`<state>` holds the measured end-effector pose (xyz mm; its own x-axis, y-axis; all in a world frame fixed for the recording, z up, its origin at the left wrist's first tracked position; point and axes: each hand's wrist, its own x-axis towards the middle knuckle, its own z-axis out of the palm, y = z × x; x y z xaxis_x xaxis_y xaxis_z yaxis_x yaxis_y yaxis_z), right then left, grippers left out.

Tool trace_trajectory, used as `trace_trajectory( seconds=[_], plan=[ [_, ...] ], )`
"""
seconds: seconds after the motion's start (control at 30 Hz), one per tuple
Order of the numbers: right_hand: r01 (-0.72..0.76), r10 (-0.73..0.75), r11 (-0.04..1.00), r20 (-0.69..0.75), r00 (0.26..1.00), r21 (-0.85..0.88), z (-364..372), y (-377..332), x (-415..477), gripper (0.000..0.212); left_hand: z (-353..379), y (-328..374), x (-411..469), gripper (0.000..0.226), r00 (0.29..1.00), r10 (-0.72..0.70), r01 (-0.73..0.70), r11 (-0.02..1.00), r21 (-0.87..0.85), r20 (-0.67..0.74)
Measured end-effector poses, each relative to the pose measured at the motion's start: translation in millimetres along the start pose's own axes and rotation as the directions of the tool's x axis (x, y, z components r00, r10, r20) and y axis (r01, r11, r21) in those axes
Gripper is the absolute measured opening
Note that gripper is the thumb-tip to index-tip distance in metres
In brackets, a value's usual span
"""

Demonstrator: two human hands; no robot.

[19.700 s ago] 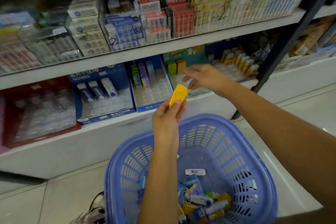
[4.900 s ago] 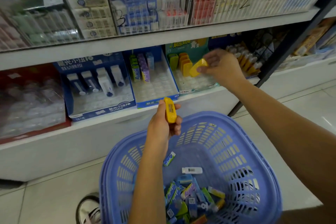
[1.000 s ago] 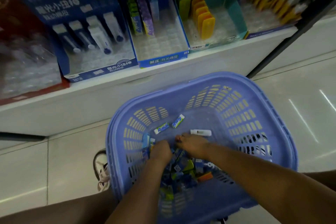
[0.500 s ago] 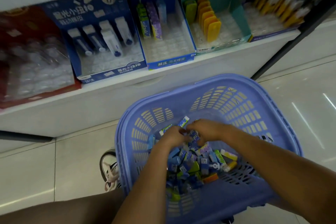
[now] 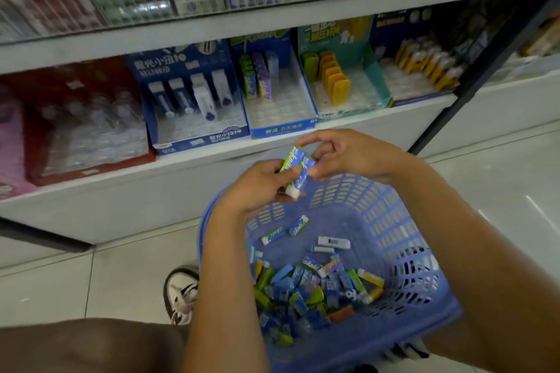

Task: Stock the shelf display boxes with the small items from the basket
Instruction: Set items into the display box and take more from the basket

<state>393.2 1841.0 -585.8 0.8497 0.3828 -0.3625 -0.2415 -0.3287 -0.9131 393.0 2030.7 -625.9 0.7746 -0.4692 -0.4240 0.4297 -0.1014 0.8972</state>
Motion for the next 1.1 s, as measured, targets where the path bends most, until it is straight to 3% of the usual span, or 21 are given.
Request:
trace_trajectory(
  seconds=[0.07, 0.17, 0.27, 0.37, 0.47, 0.67, 0.93, 1.1],
  plan=[
    [0.033, -0.016, 0.988, -0.116, 0.993, 0.152, 7.7, -7.5, 2.5, 0.036, 2.1, 6.3, -2.7, 0.012, 0.974, 0.147, -0.133, 0.987, 0.091, -0.172],
    [0.074, -0.032, 0.989, -0.297, 0.954, 0.130, 16.3, -18.2, 12.1, 0.028, 7.0, 12.2, -1.4, 0.015, 0.889, 0.290, -0.225, 0.951, 0.212, -0.355],
    [0.169, -0.139, 0.985, -0.482, 0.865, 0.020, 13.8, -38.2, 27.7, 0.023, 3.2, 17.9, -0.3, 0.017, 0.802, 0.288, -0.306, 0.950, 0.054, -0.524],
    [0.218, -0.309, 0.950, -0.572, 0.760, -0.224, 6.7, -63.0, 51.0, 0.011, -9.6, 17.0, -1.2, 0.017, 0.768, 0.217, -0.314, 0.947, -0.060, -0.602],
    [0.194, -0.471, 0.848, -0.534, 0.702, -0.492, 4.6, -80.6, 81.9, 0.015, -20.9, 15.0, -4.5, 0.019, 0.780, 0.164, -0.297, 0.947, -0.125, -0.604],
    [0.050, -0.456, 0.682, -0.371, 0.809, -0.729, 11.6, -82.2, 133.3, 0.023, -31.0, 11.9, -5.0, 0.019, 0.784, 0.099, -0.290, 0.932, -0.220, -0.613],
    [-0.058, -0.410, 0.546, -0.326, 0.852, -0.836, -1.8, -82.2, 145.8, 0.022, -31.7, 14.5, -2.0, 0.017, 0.815, 0.070, -0.322, 0.880, -0.349, -0.575],
    [-0.081, -0.412, 0.430, -0.275, 0.868, -0.899, 1.4, -81.6, 150.6, 0.023, -31.4, 12.8, 0.8, 0.017, 0.826, 0.067, -0.294, 0.898, -0.326, -0.560]
  ],
)
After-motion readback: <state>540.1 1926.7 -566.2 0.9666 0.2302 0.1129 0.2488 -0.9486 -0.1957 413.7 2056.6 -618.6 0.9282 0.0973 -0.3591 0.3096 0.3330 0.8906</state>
